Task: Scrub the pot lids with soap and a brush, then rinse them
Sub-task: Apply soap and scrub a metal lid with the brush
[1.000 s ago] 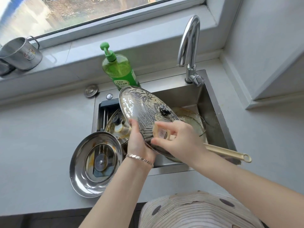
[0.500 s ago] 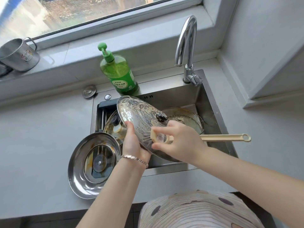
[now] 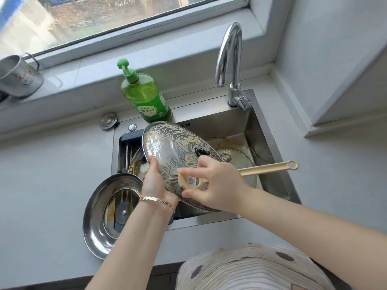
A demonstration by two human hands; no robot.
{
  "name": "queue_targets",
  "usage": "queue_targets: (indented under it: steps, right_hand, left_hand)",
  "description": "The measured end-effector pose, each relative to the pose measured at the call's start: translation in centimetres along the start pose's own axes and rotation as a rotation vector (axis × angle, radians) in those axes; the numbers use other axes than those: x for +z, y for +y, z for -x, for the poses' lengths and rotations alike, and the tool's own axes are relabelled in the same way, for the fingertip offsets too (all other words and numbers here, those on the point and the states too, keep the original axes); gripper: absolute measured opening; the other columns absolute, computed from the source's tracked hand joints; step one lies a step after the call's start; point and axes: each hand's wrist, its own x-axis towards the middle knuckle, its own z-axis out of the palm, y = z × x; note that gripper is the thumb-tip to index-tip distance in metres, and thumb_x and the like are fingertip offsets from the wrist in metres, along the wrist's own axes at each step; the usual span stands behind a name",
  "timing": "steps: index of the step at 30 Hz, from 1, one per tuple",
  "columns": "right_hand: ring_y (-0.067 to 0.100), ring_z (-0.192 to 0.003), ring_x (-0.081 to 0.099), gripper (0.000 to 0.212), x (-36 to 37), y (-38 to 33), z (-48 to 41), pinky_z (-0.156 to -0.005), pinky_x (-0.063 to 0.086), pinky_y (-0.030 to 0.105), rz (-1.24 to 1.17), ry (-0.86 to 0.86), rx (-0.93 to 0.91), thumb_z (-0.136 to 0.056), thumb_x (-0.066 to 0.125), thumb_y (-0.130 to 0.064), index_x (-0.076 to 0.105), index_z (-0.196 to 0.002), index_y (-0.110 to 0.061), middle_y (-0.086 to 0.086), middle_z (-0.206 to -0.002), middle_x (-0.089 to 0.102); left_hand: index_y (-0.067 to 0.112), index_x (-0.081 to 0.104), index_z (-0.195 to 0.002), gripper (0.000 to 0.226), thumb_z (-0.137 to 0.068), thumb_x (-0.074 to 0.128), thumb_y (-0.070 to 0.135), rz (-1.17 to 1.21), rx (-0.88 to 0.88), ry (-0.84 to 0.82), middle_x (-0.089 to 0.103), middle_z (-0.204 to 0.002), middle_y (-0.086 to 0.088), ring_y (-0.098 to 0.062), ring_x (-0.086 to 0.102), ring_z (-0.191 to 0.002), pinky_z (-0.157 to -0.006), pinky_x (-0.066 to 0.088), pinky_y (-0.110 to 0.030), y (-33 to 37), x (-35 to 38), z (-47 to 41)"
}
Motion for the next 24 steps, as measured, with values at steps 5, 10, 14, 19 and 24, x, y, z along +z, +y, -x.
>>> queue_targets:
  steps: [5,10,14,19,24]
  right_hand:
    - [0.005,-0.047,0.035,0.044,-0.5,2.5,3.7,-0.044,0.025,0.008,-0.053,-0.123,0.055,-0.068,0.058,-0.056,0.069,-0.105,-0.034,-0.012,-0.072,0.039]
    - [0.004,-0.046,0.032,0.042,0.0,1.1,1.8,-0.043,0.021,0.007,0.020,0.007,0.026,-0.065,0.056,-0.059,0.071,-0.098,-0.037,-0.010,-0.068,0.040]
    - [0.004,-0.045,0.035,0.043,-0.1,1.9,3.4,-0.039,0.031,0.012,-0.012,-0.096,-0.013,-0.068,0.059,-0.056,0.070,-0.104,-0.034,-0.010,-0.070,0.043]
    - [0.003,-0.053,0.041,0.036,-1.3,6.6,5.3,-0.057,0.035,0.022,0.054,-0.097,0.308,-0.074,0.067,-0.052,0.060,-0.109,-0.049,-0.012,-0.073,0.041]
    - [0.005,-0.045,0.035,0.040,0.5,2.5,4.9,-0.045,0.028,0.011,-0.018,-0.082,0.017,-0.067,0.061,-0.056,0.067,-0.104,-0.040,-0.012,-0.070,0.038]
  left_hand:
    - [0.007,0.042,-0.134,0.066,-0.092,0.036,0.058,0.100,-0.001,0.015,0.053,-0.128,-0.024,-0.044,0.050,-0.117,-0.098,0.035,-0.065,1.4,-1.1,0.0]
    - [0.007,0.048,-0.127,0.068,-0.089,0.037,0.062,0.078,-0.038,0.019,0.057,-0.124,-0.023,-0.041,0.055,-0.114,-0.101,0.039,-0.058,-0.4,-0.3,-0.3]
    - [0.004,0.046,-0.121,0.060,-0.092,0.038,0.057,0.124,-0.078,0.058,0.055,-0.121,-0.025,-0.044,0.050,-0.116,-0.099,0.035,-0.063,0.7,-1.1,0.0]
    - [0.006,0.050,-0.120,0.053,-0.092,0.045,0.050,0.188,0.024,0.099,0.058,-0.122,-0.020,-0.042,0.053,-0.114,-0.098,0.035,-0.066,0.9,-2.1,0.3]
    - [0.009,0.054,-0.122,0.051,-0.090,0.050,0.049,0.184,0.043,0.127,0.062,-0.119,-0.017,-0.038,0.057,-0.109,-0.093,0.041,-0.063,0.2,-1.8,0.2]
